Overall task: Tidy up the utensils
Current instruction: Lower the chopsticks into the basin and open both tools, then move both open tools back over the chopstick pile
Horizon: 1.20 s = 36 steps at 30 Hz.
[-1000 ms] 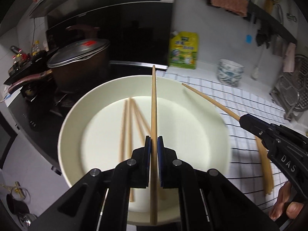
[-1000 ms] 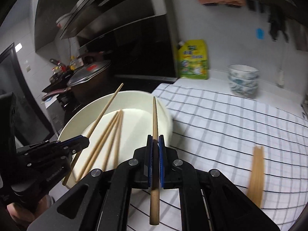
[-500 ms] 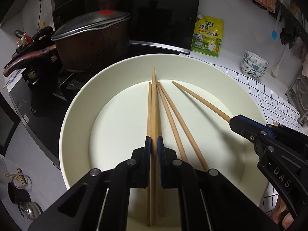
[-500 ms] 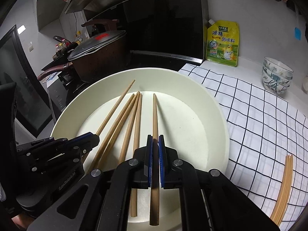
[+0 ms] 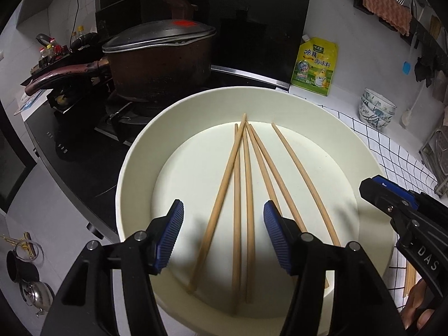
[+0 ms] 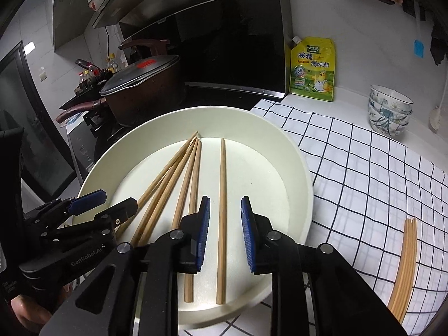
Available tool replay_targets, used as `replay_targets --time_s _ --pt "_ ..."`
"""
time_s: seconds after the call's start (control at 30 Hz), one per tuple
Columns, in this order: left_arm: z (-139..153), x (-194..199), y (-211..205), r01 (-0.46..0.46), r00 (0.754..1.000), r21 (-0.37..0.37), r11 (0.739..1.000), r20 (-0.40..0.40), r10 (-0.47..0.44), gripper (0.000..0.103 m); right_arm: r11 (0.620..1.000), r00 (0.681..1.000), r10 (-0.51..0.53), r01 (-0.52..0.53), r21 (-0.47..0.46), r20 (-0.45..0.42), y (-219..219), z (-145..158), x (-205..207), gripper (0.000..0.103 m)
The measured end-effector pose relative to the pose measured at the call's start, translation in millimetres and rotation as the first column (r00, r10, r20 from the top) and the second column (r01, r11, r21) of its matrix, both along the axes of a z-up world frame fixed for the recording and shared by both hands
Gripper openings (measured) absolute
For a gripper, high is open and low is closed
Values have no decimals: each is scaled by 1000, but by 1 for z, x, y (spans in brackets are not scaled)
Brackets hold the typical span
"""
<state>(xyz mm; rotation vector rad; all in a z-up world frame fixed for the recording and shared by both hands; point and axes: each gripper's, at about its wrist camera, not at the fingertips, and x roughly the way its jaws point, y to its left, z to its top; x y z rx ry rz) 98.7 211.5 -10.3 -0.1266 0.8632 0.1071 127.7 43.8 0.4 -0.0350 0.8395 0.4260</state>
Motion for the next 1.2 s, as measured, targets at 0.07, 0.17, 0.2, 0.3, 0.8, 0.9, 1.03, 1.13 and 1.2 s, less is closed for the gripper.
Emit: replay_targets --time_s 0.07,0.17,0.2,0.3,0.8,0.9,1.03,1.13,1.2 --pt "2 -3 -2 3 1000 -4 1000 5 -3 62 1000 1000 -5 5 0 3 -4 2 -4 22" --pt "3 -8 -6 11 1000 -12 1000 9 -11 64 1000 1000 -14 14 0 8 -11 4 -11 23" --pt "4 -10 -8 14 1000 -14 1000 8 -14 64 1000 1000 -18 18 1 8 -14 4 -14 23" --pt "5 -15 -17 27 1000 -15 1000 12 -27 64 999 999 -34 34 2 12 -23 6 -22 24" --pt "13 -39 -86 148 988 -12 989 41 -148 69 990 989 -142 141 19 39 -97 17 -57 31" --pt "16 -44 -104 174 983 -14 985 55 -173 70 984 984 -176 175 21 41 -117 15 -63 38" --pt "17 -48 -126 207 977 -20 978 64 -205 72 976 976 -217 217 12 32 -145 11 -73 38" --pt "18 -50 -143 235 970 -26 972 71 -232 74 968 968 -250 250 4 26 -164 7 -77 39" --pt "20 -52 -153 252 965 -28 967 76 -250 75 961 961 -277 277 0 20 -180 4 -81 40"
